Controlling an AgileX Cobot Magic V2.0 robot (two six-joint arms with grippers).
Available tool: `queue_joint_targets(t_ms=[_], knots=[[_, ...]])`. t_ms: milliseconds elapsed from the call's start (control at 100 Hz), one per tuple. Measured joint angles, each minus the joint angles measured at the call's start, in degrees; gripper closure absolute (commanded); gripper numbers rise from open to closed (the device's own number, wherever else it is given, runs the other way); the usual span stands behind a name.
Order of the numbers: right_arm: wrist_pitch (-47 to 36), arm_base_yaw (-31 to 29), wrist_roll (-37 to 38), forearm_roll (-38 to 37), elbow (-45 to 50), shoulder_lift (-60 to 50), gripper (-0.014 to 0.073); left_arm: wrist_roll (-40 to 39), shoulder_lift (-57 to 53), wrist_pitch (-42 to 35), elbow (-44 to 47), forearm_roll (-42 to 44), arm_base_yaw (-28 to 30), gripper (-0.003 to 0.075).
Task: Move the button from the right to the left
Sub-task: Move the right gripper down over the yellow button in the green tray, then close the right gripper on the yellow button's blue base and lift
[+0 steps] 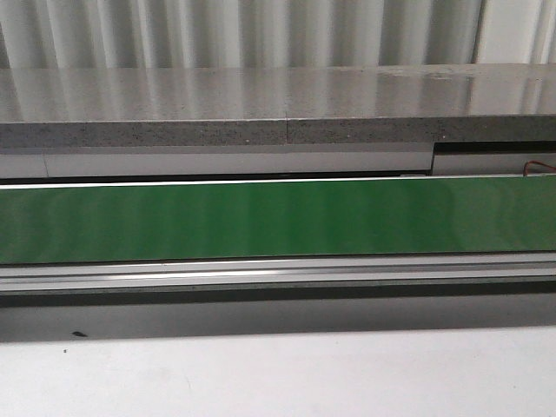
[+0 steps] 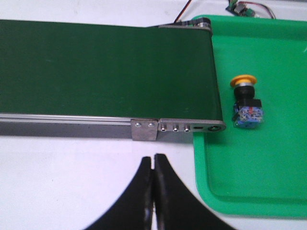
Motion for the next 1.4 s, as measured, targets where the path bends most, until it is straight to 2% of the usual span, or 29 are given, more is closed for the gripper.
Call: queue_joint_targets(t_ms=[60,130,200,320,370,420,760,1160,1400], knots=[[2.3,0.0,0.0,0.0,-2.8,3.7,0.0633,0.0,0.0,0.0,0.0,0.0,0.0,0.0741],[4.3,0.0,0.0,0.0,-5.5,7.7,0.0558,0.0,0.0,0.0,0.0,0.0,0.0,0.0741],[5.1,0.0,0.0,0.0,-7.5,11.2,0.0435,0.0,0.0,0.0,0.0,0.0,0.0,0.0741],[5.8,0.0,0.0,0.3,-9.6,17.0,0.0137,0.0,0.0,0.0,0.0,0.0,0.0,0.0741],[6.2,0.0,0.0,0.5,-10.2,19.3,0.0053,0.0,0.0,0.0,0.0,0.0,0.0,0.0741],[6.5,0.0,0.0,0.6,-11.0,21.5,0.0013,0.0,0.0,0.0,0.0,0.0,0.0,0.0741],[9.0,-1.4,0.0,0.8,-18.5,33.2,0.0013,0.0,0.0,0.0,0.0,0.0,0.0,0.0741],[9.8,-19.3,-0.4,1.1,-27.1,46.2,0.0013,0.0,0.0,0.0,0.0,0.0,0.0,0.0741],[9.3,-23.8,-1.5,1.1,-30.5,55.1,0.0013,0.0,0.0,0.0,0.0,0.0,0.0,0.0741]])
